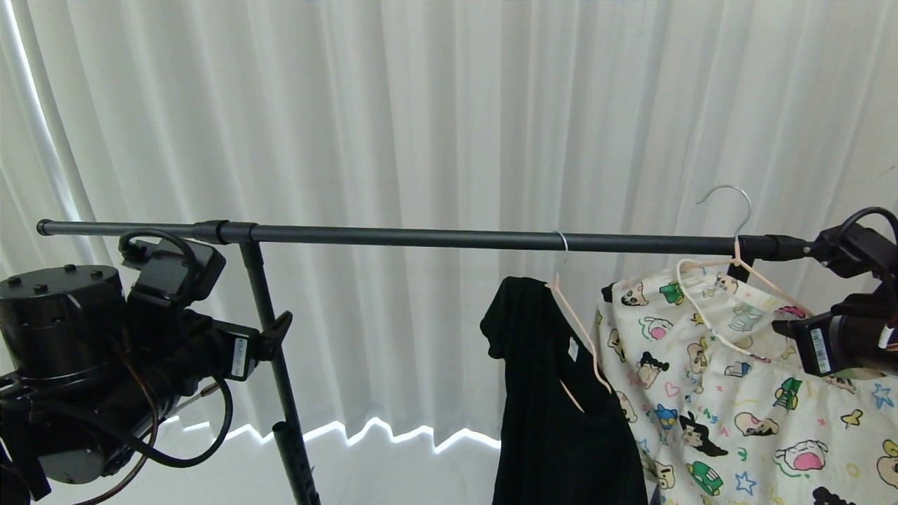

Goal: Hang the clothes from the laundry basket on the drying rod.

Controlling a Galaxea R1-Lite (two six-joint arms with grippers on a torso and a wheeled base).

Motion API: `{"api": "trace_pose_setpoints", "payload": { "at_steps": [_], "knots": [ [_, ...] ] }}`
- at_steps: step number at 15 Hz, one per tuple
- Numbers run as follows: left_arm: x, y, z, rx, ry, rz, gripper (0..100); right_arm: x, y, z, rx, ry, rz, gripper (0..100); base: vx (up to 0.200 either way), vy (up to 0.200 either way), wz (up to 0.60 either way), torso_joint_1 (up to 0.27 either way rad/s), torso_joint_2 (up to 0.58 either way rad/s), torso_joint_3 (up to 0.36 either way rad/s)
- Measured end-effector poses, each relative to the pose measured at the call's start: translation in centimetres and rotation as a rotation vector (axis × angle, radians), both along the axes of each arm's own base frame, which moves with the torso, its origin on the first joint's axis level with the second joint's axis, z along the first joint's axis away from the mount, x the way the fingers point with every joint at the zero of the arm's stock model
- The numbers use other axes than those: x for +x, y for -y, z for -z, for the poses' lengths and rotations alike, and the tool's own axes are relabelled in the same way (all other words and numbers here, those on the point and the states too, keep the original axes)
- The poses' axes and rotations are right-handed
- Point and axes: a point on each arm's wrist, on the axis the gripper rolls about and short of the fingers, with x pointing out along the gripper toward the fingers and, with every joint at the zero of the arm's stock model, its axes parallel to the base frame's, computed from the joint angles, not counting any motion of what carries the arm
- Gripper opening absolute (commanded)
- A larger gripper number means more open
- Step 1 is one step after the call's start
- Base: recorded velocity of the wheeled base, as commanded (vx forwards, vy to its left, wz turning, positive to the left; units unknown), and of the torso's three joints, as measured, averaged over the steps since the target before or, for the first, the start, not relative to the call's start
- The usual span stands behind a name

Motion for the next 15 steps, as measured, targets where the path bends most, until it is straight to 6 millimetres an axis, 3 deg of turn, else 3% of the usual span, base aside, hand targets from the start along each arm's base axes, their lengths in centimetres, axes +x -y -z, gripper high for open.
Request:
{"api": "trace_pose_setpoints", "payload": {
  "at_steps": [6,9,15],
  "knots": [
    [-0.2,-0.1,0.1,-0.001,-0.001,-0.001,100,3.0,-2.9,2.2,-0.023,-0.047,-0.042,0,0.0,0.0,0.0,0.0,0.0,0.0],
    [-0.3,-0.1,0.0,0.0,0.002,0.0,100,4.6,-4.0,2.4,-0.014,-0.022,-0.036,0,0.0,0.0,0.0,0.0,0.0,0.0],
    [-0.3,0.0,-0.1,-0.001,0.007,0.0,100,4.9,-4.5,4.1,-0.029,-0.086,-0.036,0,0.0,0.0,0.0,0.0,0.0,0.0]
  ]
}}
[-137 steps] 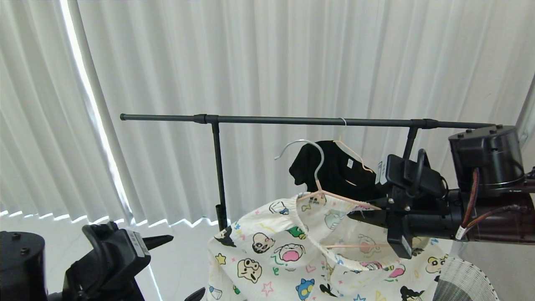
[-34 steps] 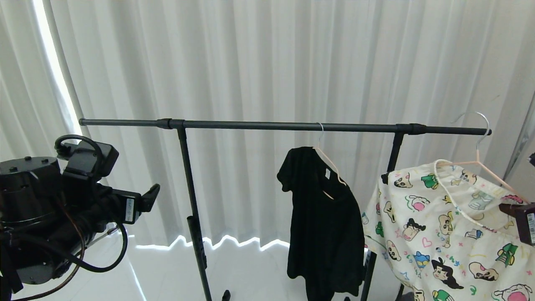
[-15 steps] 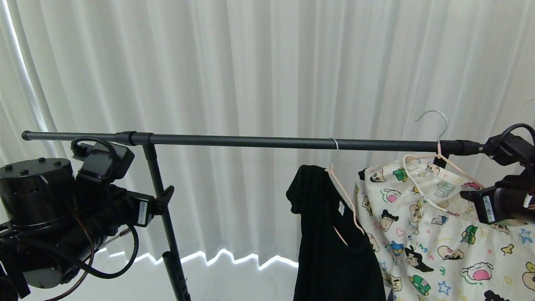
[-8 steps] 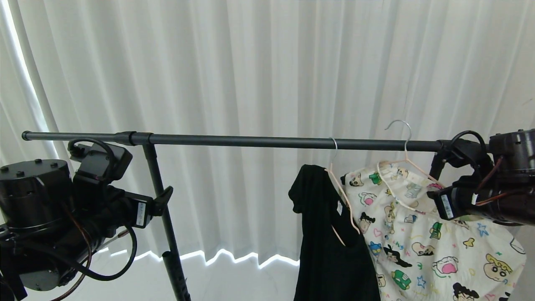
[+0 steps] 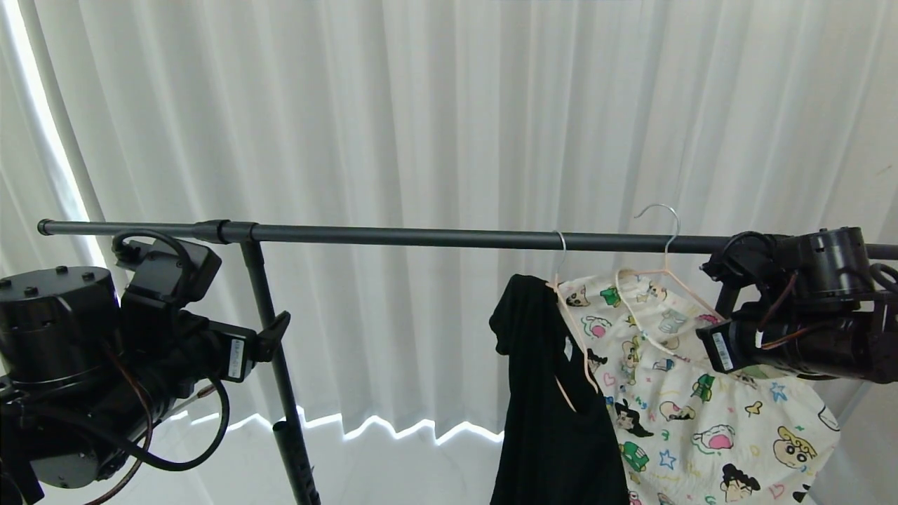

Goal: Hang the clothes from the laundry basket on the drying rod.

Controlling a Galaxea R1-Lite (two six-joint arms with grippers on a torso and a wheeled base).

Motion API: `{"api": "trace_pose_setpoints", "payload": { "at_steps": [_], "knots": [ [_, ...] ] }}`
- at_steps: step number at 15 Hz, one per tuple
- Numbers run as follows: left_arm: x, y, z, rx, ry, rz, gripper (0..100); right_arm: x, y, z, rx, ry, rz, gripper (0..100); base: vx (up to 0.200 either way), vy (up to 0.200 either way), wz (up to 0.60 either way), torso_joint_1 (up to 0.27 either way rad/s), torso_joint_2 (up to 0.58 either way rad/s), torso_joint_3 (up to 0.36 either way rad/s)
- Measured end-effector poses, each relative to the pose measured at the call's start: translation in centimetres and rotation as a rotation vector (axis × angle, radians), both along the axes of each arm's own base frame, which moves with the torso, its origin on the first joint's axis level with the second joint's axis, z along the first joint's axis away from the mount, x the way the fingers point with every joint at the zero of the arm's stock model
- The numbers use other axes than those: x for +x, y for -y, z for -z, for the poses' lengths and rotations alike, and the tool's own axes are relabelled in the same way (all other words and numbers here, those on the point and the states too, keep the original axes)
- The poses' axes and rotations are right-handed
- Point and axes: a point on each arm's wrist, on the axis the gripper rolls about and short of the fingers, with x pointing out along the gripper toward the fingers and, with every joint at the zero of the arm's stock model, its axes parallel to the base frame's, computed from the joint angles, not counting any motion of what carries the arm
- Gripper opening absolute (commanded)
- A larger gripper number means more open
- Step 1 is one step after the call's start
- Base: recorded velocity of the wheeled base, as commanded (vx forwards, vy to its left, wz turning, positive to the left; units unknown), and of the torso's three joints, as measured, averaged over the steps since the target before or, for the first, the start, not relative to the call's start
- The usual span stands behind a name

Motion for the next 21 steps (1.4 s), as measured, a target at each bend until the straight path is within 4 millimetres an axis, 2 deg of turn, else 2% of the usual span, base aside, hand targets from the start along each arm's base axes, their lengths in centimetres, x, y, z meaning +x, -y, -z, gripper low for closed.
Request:
{"api": "trace_pose_setpoints", "payload": {
  "at_steps": [4,9,10,16,21],
  "knots": [
    [0.0,0.0,0.0,0.001,0.001,0.0,100,-0.5,-0.1,1.1,-0.029,-0.039,0.01,0,0.0,0.0,0.0,0.0,0.0,0.0],
    [0.0,0.0,-0.1,0.002,0.002,0.001,100,-0.7,0.0,1.4,-0.046,-0.044,0.027,0,0.0,0.0,0.0,0.0,0.0,0.0],
    [0.0,0.0,-0.1,0.002,0.002,0.001,100,-0.7,0.0,1.4,-0.046,-0.043,0.028,100,0.0,0.0,0.0,0.0,0.0,0.0],
    [0.0,-0.2,0.0,0.0,0.0,-0.007,100,-2.4,0.6,-0.1,-0.027,-0.003,0.036,100,0.0,0.0,0.0,0.0,0.0,0.0],
    [0.1,-0.9,-0.1,-0.002,0.01,-0.041,100,-6.5,2.6,-3.7,0.017,0.165,0.095,100,0.0,0.0,0.0,0.0,0.0,0.0]
  ]
}}
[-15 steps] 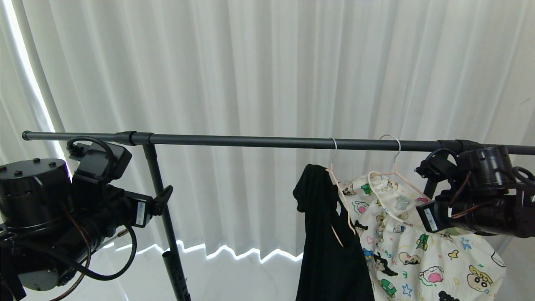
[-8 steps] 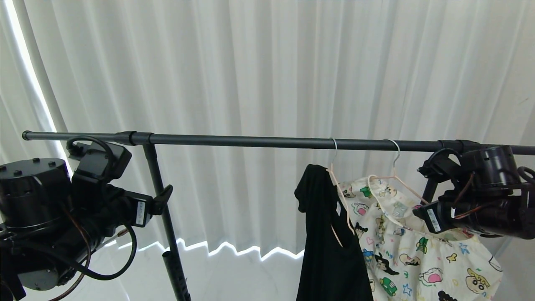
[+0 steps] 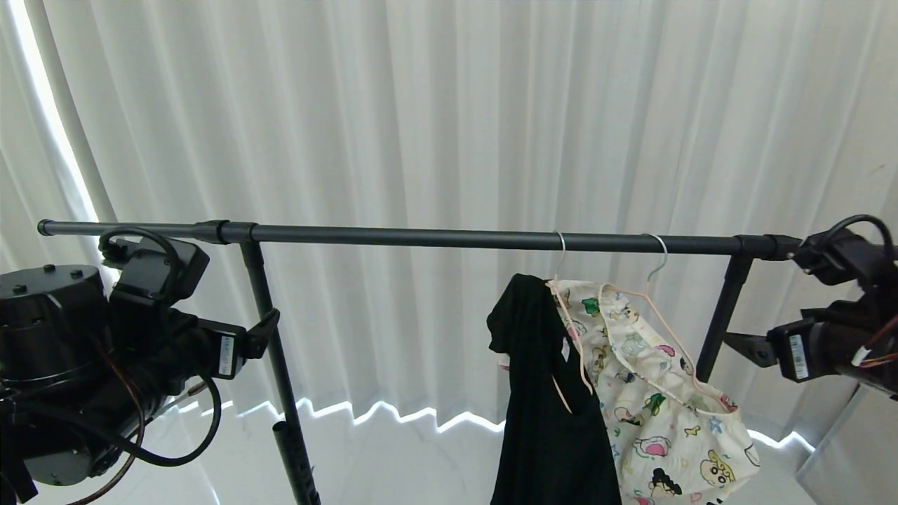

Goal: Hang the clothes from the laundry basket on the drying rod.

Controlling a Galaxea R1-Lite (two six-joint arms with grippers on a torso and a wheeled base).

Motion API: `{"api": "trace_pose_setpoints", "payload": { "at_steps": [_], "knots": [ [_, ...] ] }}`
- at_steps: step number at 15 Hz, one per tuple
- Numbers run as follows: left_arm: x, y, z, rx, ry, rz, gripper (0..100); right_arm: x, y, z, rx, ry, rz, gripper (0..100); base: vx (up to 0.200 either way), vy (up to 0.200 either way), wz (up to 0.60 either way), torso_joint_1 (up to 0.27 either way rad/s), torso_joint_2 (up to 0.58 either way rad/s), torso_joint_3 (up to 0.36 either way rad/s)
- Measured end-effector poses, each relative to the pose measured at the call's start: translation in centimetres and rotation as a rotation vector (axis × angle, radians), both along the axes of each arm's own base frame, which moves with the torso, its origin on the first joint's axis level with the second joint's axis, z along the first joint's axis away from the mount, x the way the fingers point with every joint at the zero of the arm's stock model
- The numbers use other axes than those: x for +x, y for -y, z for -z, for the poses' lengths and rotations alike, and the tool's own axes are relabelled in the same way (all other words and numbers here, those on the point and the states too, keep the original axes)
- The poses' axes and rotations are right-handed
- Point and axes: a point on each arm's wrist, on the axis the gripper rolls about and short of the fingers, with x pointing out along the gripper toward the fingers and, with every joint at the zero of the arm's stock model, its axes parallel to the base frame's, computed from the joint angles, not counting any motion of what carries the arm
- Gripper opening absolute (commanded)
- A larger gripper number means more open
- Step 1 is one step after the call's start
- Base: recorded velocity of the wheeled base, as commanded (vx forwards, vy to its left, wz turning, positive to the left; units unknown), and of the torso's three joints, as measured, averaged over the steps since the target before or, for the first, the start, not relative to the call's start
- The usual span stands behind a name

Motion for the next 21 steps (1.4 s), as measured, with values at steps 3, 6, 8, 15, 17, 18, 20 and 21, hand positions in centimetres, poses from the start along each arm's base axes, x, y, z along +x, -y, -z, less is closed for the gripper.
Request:
{"api": "trace_pose_setpoints", "payload": {
  "at_steps": [3,6,8,15,17,18,20,21],
  "knots": [
    [0.2,-1.0,-0.2,-0.001,0.021,-0.048,100,-2.1,2.6,-0.2,-0.085,0.04,0.119,100,-0.067,0.0,0.0,0.002,0.0,0.001],
    [0.2,-1.5,-0.2,0.0,0.024,-0.074,100,-3.5,3.5,0.0,-0.1,0.053,0.162,100,-0.2,0.0,0.0,0.007,0.01,0.001],
    [0.2,-1.7,-0.3,-0.001,0.029,-0.084,100,-3.8,3.7,-0.2,-0.099,0.069,0.166,100,-0.2,0.0,0.0,-0.01,0.0,0.007],
    [0.0,-1.8,-0.1,-0.002,0.022,-0.09,100,-4.0,4.6,-0.3,-0.118,0.09,0.215,100,-0.2,0.0,0.0,0.002,0.0,0.002],
    [-0.5,-1.9,0.1,-0.002,0.015,-0.089,100,-4.3,5.3,-0.3,-0.121,0.091,0.259,100,-0.2,0.0,0.0,0.0,0.0,0.002],
    [-0.8,-1.9,0.3,-0.002,0.012,-0.09,100,-4.4,5.6,-0.3,-0.121,0.094,0.28,100,0.0,0.0,0.0,0.0,0.0,0.0],
    [-2.1,-2.1,0.8,-0.005,0.002,-0.091,100,-5.1,6.5,0.0,-0.125,0.089,0.344,100,0.0,0.0,0.0,0.0,0.0,0.0],
    [-3.0,-2.2,1.1,-0.006,-0.001,-0.092,100,-5.5,6.9,0.2,-0.126,0.087,0.375,100,0.0,0.0,0.0,0.0,0.0,0.0]
  ]
}}
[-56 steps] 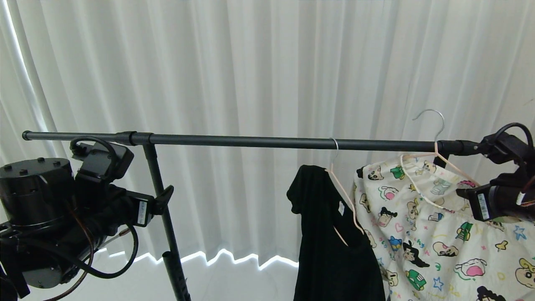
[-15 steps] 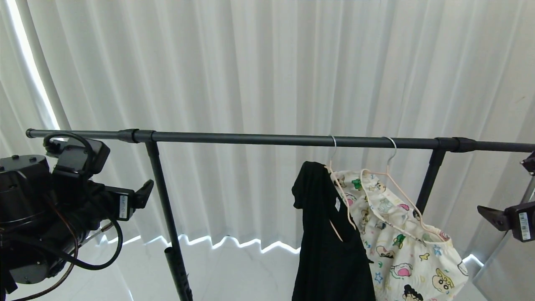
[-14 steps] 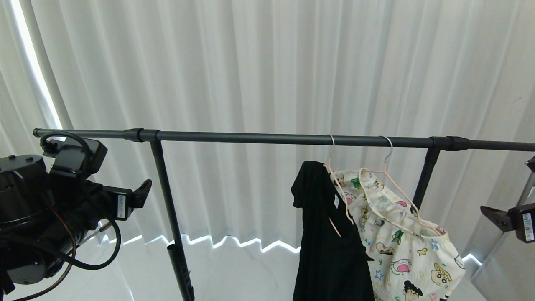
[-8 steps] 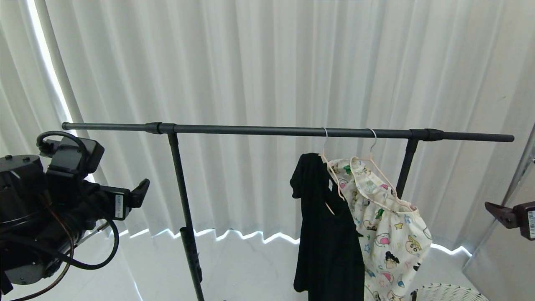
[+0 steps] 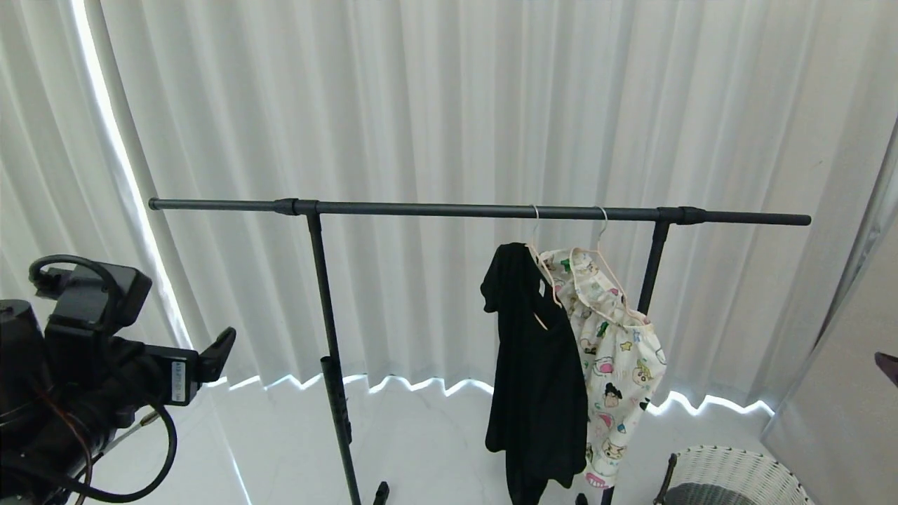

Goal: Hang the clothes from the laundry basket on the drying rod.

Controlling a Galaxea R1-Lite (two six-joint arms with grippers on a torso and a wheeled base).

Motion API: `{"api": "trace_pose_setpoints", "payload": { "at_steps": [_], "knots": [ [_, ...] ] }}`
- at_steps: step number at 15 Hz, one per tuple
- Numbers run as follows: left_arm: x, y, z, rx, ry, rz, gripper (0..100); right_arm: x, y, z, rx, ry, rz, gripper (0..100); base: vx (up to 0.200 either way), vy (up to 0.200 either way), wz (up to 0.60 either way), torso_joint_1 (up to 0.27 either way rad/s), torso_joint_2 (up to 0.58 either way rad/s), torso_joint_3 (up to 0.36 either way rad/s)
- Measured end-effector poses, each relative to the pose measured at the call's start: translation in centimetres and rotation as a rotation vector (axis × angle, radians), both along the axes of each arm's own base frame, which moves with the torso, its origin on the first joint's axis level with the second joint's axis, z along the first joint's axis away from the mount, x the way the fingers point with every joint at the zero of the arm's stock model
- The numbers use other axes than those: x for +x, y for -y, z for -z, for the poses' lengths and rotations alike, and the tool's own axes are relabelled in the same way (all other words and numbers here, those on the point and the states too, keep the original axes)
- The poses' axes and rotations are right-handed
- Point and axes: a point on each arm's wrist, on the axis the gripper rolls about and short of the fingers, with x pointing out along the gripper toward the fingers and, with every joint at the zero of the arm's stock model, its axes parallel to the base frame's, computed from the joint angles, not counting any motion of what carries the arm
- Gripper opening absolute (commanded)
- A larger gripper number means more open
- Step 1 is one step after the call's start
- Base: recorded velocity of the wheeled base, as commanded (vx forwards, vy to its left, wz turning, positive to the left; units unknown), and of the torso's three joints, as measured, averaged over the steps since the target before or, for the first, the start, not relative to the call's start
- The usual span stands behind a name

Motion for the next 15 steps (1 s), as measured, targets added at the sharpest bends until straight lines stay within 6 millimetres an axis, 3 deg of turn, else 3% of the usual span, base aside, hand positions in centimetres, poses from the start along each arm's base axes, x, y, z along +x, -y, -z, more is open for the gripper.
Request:
{"api": "trace_pose_setpoints", "payload": {
  "at_steps": [3,6,10,15],
  "knots": [
    [-3.4,-0.6,1.2,-0.023,-0.001,-0.028,100,-1.4,1.2,0.3,0.017,0.024,0.107,100,0.0,0.0,0.0,0.0,0.0,0.0],
    [-7.1,-2.0,2.8,-0.06,0.015,-0.21,100,-3.7,1.1,1.1,0.022,0.094,0.149,100,0.0,0.0,0.0,0.0,0.0,0.0],
    [-11.6,-2.6,4.0,-0.082,0.013,-0.311,100,-8.3,-0.2,4.9,-0.044,0.105,0.093,100,0.0,0.0,0.0,0.0,0.0,0.0],
    [-17.4,-2.3,6.2,-0.053,0.081,-0.339,100,-12.6,-1.7,8.8,-0.074,0.189,-0.125,100,0.0,0.0,0.0,0.0,0.0,0.0]
  ]
}}
